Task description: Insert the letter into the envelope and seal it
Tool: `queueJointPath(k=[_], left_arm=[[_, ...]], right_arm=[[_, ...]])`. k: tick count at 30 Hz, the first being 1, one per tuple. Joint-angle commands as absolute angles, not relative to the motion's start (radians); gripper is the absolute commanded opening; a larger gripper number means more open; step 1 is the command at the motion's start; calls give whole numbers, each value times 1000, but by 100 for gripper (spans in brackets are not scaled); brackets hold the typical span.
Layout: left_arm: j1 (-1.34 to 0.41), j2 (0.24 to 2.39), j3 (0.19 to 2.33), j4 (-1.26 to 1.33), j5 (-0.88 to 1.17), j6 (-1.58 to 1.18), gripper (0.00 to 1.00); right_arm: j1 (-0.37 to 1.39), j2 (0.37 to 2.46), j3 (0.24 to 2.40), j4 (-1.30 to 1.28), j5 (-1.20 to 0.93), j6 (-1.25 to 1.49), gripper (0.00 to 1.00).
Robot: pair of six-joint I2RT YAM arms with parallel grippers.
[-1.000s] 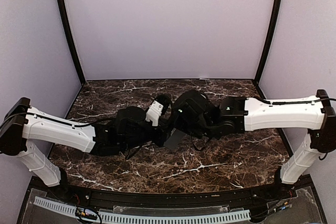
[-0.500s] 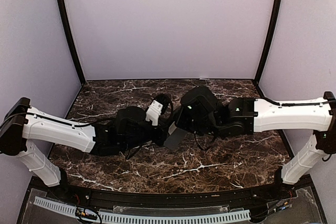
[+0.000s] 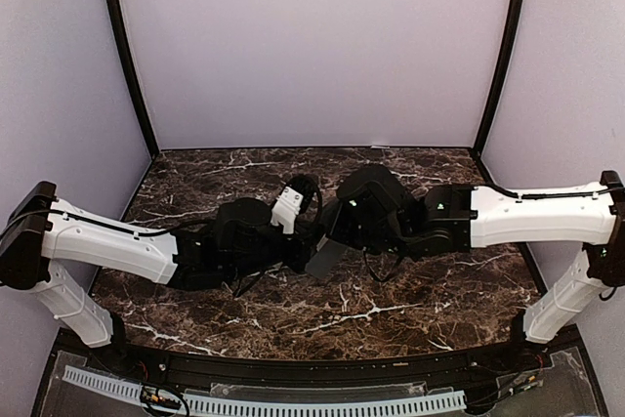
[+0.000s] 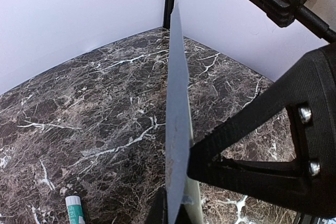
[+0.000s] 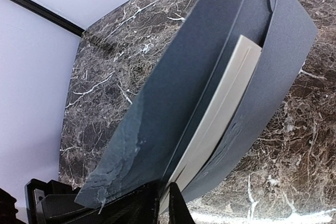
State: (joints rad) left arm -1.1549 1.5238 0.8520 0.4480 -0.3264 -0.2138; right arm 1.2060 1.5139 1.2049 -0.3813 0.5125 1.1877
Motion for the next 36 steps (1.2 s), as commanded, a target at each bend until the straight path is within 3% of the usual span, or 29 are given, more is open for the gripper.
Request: queueJointPath(k=[1,9,36], left_arm=[[-1160,1509,879,470,-309,-221,0],[-1160,1512,880,472,-297,-227,0],[-1170,1481,870,474,-232,-252,0]], right_arm=[[1197,1511,1189,-354,502,1191,5],[1196,1511,1179,-351,501,1195,0],[1180,1567,1154,-386,526,1290,0]])
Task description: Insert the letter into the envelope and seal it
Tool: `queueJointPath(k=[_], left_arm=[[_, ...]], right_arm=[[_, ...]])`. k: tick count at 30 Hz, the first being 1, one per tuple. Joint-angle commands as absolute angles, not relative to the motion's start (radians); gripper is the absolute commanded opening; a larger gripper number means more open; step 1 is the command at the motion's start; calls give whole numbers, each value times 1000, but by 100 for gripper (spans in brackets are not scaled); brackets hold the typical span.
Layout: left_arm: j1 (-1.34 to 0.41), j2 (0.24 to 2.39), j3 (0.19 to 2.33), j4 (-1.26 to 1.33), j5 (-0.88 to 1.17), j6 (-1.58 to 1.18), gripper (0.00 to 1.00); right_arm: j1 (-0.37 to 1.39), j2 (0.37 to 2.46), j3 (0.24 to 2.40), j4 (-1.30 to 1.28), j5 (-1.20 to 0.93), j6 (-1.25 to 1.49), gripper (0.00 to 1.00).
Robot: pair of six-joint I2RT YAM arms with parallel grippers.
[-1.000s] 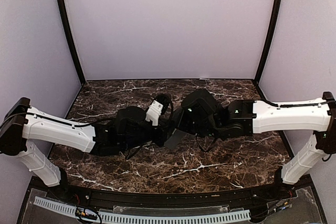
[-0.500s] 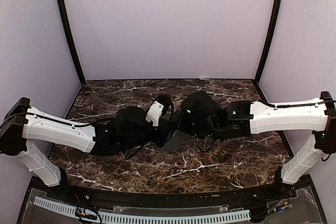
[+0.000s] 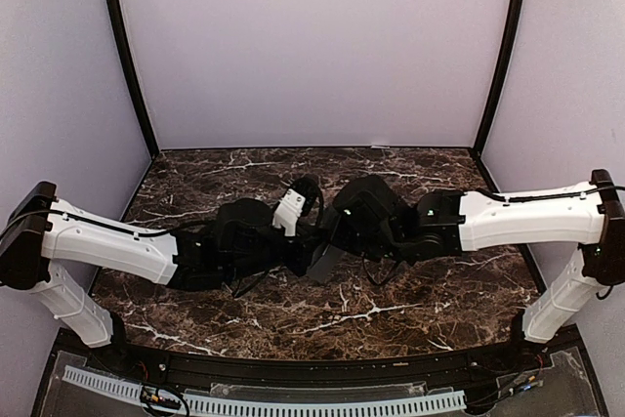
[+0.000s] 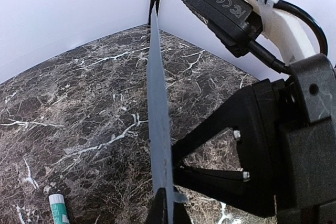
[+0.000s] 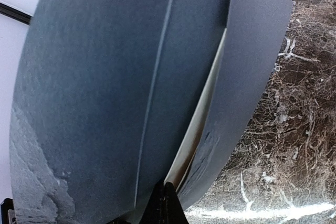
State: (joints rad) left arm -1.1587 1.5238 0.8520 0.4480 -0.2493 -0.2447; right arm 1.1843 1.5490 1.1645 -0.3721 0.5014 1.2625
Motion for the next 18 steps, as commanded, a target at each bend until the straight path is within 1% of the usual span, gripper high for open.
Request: queueJointPath(k=[1,18], left_arm=[[-1170,1481,869,474,-230,-252,0],[-1193,1498,884,477,-234,-244,0]], right_arm=[[1180,1569,1155,-386,526,1292,0],[1179,1621,1182,-427,534,1322,0]])
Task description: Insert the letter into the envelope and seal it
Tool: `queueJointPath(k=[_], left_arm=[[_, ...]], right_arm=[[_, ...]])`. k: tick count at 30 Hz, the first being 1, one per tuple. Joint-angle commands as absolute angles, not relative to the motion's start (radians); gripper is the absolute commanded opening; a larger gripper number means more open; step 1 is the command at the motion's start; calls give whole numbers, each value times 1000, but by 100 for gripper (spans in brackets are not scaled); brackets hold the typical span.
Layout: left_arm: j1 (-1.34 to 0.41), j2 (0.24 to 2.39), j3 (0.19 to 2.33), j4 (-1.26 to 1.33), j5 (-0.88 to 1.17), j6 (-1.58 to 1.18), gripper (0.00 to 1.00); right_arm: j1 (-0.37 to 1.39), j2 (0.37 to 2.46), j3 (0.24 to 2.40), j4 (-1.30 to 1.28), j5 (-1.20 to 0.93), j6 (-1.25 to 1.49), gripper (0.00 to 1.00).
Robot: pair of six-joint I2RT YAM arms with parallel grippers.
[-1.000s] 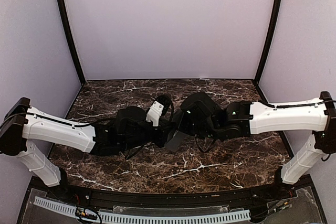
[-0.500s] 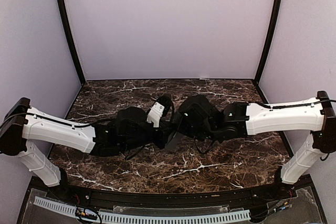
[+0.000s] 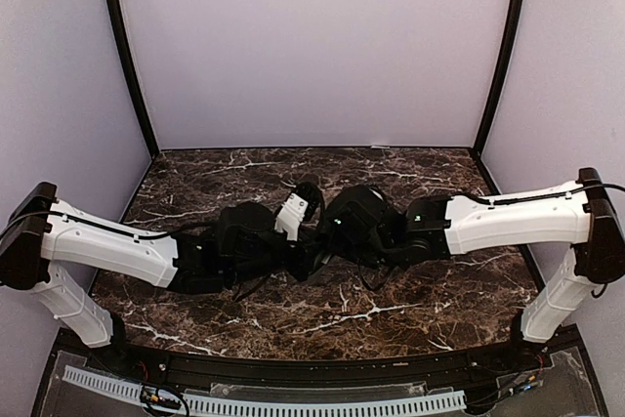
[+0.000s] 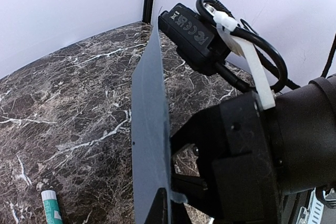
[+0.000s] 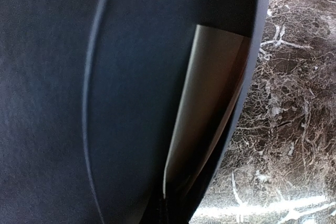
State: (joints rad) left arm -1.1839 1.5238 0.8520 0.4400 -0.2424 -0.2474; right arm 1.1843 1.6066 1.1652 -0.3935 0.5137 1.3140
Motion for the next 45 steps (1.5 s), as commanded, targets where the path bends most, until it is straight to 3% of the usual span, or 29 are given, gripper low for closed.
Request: queueJointPath(k=[1,5,11,19,27,33,45], left_arm=[[-1193,1499,884,476,-235,-244,0],[-1193,1502,886,473,-253,-243,0],[-1194,1502,890,460,-312,-243,0],[-1193,1509,896,448,-345,-242,0],[-1193,1503,896,436,-369,-242,0],[-1193,1494,893,434,-369,-241,0],[-1193,1481,888,432,-328,-247,0]], right_arm=[[1180,1618,1183,-429,534,1322,0],[1180,1593,1182,-429,532,1314,1],[1180,1525,1147,-362,491,1242,15],[1181,1435,1128,-335,474,1166,24],[1183,1315,1050,-214,443,1028,47],[1183,1207,1006,-188,475,918,75],[1183,1118,953,-183,499,702,95]])
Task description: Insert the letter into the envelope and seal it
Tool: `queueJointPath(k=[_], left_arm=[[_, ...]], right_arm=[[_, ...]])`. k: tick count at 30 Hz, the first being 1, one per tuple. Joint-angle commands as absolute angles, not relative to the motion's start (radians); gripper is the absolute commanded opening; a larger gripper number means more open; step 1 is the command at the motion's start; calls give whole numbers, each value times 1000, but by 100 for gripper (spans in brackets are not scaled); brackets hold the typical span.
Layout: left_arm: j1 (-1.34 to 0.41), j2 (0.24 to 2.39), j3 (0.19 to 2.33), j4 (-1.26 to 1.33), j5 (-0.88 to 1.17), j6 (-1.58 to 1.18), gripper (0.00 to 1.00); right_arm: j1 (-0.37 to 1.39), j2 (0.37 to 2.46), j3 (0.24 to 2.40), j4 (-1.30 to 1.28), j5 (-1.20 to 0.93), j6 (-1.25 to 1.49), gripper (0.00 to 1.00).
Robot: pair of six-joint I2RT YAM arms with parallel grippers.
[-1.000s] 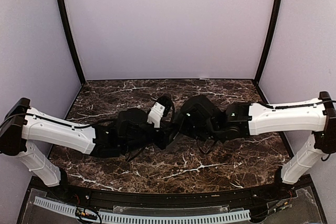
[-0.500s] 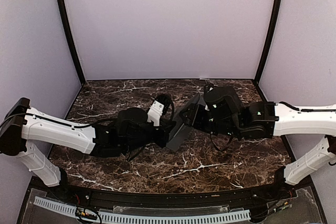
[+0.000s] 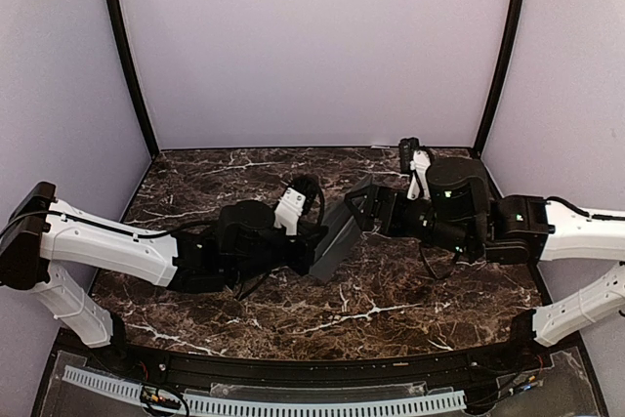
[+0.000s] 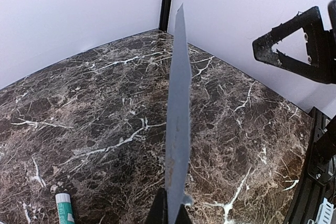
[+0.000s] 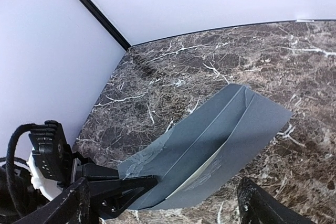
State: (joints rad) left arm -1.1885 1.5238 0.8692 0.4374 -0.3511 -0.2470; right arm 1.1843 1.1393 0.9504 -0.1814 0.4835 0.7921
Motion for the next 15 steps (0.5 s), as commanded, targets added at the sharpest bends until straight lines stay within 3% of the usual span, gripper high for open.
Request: queueJointPath(k=[1,6,15], left_arm=[[-1193,1479,888,432,-319,-249,0],[-1193,1467,887,426,-288,-268,0],[-1193,1341,820,470,-135,-312,0]], right_arm=[[1182,1112,949,-191,499,691,96],[1182,1050,891,-237,532,671,98],[1171,784,639,-88,409,495,98]])
